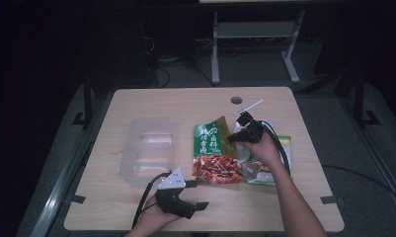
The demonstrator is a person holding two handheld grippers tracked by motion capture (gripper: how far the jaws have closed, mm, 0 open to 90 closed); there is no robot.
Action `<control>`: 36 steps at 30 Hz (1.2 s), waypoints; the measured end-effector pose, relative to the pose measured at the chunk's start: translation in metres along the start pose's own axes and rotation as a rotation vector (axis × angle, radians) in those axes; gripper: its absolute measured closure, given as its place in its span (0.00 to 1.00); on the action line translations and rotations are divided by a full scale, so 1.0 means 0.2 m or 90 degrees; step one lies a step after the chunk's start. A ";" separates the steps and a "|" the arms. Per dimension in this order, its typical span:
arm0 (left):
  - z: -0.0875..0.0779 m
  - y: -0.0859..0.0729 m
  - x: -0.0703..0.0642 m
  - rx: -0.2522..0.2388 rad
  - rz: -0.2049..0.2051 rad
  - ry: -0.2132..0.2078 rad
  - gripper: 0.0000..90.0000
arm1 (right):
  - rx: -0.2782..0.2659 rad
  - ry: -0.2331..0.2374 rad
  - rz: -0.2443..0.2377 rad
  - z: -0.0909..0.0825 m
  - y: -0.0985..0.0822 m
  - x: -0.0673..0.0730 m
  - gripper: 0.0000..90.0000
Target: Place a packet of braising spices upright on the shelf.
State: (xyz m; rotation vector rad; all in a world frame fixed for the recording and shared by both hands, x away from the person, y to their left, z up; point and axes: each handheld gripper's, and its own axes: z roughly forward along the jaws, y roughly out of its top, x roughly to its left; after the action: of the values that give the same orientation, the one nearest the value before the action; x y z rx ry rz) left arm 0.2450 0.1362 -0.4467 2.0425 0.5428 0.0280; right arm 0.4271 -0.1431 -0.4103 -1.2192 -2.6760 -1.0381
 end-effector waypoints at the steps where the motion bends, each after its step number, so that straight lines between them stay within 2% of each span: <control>1: 0.00 0.00 0.00 -0.001 0.000 0.000 0.24 | -0.003 0.001 -0.003 -0.01 0.00 0.01 0.99; 3: 0.00 0.00 0.01 -0.001 -0.003 0.002 0.23 | -0.026 0.006 -0.020 -0.04 0.00 0.04 1.00; 7: 0.00 0.01 0.02 0.004 0.006 0.003 0.25 | -0.036 0.024 -0.044 -0.09 -0.01 0.09 1.00; 8: 0.00 0.02 0.02 0.006 0.004 0.004 0.26 | -0.044 0.023 -0.048 -0.11 -0.02 0.10 1.00; 10: 0.00 0.02 0.02 -0.009 -0.006 0.008 0.27 | -0.062 0.025 -0.056 -0.14 -0.05 0.11 1.00; 11: 0.00 0.03 0.03 -0.008 -0.004 0.011 0.27 | -0.069 0.029 -0.051 -0.15 -0.06 0.12 1.00; 15: 0.02 0.06 0.05 -0.027 -0.042 0.017 0.28 | -0.132 0.043 -0.058 -0.24 -0.16 0.15 1.00; 16: 0.02 0.06 0.04 -0.035 -0.054 0.022 0.28 | -0.144 0.040 -0.064 -0.26 -0.18 0.16 1.00; 17: 0.03 0.08 0.04 -0.043 -0.055 0.027 0.28 | -0.153 0.041 -0.067 -0.28 -0.20 0.18 1.00; 20: 0.06 0.11 0.02 -0.047 -0.035 0.051 0.27 | -0.184 0.036 -0.087 -0.35 -0.25 0.21 1.00; 23: 0.10 0.13 0.04 -0.048 -0.033 0.087 0.27 | -0.209 0.033 -0.092 -0.40 -0.32 0.22 1.00; 24: 0.11 0.14 0.05 -0.049 -0.040 0.094 0.26 | -0.210 0.030 -0.094 -0.41 -0.33 0.23 1.00; 25: 0.12 0.14 0.08 -0.052 -0.065 0.095 0.26 | -0.214 0.027 -0.094 -0.41 -0.35 0.23 1.00; 26: 0.14 0.14 0.10 -0.050 -0.078 0.091 0.26 | -0.217 0.026 -0.094 -0.41 -0.36 0.22 1.00; 28: 0.17 0.13 0.12 -0.027 -0.076 0.114 0.26 | -0.219 0.027 -0.086 -0.42 -0.38 0.21 1.00; 30: 0.20 0.13 0.14 -0.028 -0.093 0.121 0.26 | -0.225 0.032 -0.085 -0.42 -0.39 0.21 1.00; 31: 0.21 0.13 0.15 -0.025 -0.099 0.135 0.26 | -0.227 0.030 -0.086 -0.42 -0.39 0.21 1.00; 34: 0.23 0.13 0.19 -0.030 -0.121 0.138 0.26 | -0.232 0.033 -0.089 -0.42 -0.39 0.21 1.00; 36: 0.24 0.14 0.22 -0.007 -0.120 0.136 0.27 | -0.238 0.038 -0.087 -0.42 -0.39 0.22 1.00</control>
State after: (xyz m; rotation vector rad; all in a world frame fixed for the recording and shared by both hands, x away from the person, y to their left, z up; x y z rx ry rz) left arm 0.3060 0.1007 -0.4566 1.9814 0.8649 0.1378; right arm 0.3233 -0.2000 -0.3762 -1.0341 -2.6278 -1.6251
